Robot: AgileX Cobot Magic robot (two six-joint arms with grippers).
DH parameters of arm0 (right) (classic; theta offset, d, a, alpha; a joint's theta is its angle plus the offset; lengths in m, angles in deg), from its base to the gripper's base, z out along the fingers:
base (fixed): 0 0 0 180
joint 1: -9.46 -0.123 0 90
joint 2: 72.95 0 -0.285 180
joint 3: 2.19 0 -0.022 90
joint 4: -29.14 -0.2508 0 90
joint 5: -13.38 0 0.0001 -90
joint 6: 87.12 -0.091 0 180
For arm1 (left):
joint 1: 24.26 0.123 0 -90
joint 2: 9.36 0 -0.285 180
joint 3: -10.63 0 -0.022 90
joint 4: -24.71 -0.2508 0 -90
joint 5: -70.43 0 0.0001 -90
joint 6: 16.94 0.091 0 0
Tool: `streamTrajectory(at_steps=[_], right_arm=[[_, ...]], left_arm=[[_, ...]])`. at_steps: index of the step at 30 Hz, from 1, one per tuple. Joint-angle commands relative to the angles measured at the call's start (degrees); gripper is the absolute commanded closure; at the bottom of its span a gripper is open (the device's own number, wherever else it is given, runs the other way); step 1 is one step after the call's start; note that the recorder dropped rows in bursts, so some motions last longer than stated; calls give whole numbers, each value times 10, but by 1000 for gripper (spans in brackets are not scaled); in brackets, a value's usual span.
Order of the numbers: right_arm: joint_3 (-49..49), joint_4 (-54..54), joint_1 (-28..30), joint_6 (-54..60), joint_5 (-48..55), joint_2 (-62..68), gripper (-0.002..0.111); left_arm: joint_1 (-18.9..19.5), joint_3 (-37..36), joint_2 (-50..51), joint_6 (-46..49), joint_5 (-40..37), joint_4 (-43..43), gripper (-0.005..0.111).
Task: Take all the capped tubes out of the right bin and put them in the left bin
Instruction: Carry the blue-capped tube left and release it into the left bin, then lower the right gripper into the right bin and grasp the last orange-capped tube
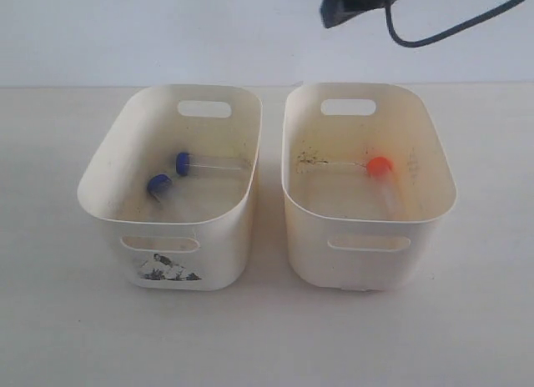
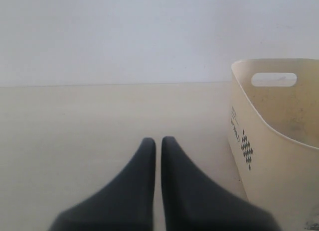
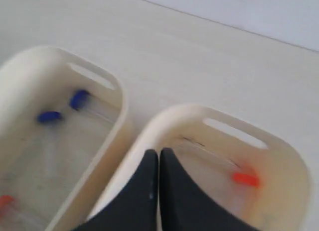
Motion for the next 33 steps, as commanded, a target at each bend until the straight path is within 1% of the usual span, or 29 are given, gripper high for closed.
streamTrajectory(at_steps=[1,3,4,7,12,17,22,25,29,33], right_arm=[[72,225,-44,-170,174,25,109],[111,254,-61,-168,215,59,109],[128,261,-63,-163,215,79,109],[140,252,-66,-157,215,122,109],[139,244,-66,-175,215,179,109],[139,248,-60,-196,215,205,109],[139,231,-32,-223,215,231,109],[139,182,-9,-232,215,233,109],[139,176,-9,-232,215,248,109],[80,198,-7,-250,215,265,109]], left_arm=[[1,2,-2,-4,6,-1,102],[1,2,-2,-4,6,-1,102],[1,2,-2,-4,6,-1,102],[1,2,-2,-4,6,-1,102],[1,2,-2,-4,6,-1,102],[1,2,-2,-4,6,-1,102],[1,2,-2,-4,6,-1,102],[1,2,-2,-4,6,-1,102],[1,2,-2,-4,6,-1,102],[1,2,-2,-4,6,-1,102]])
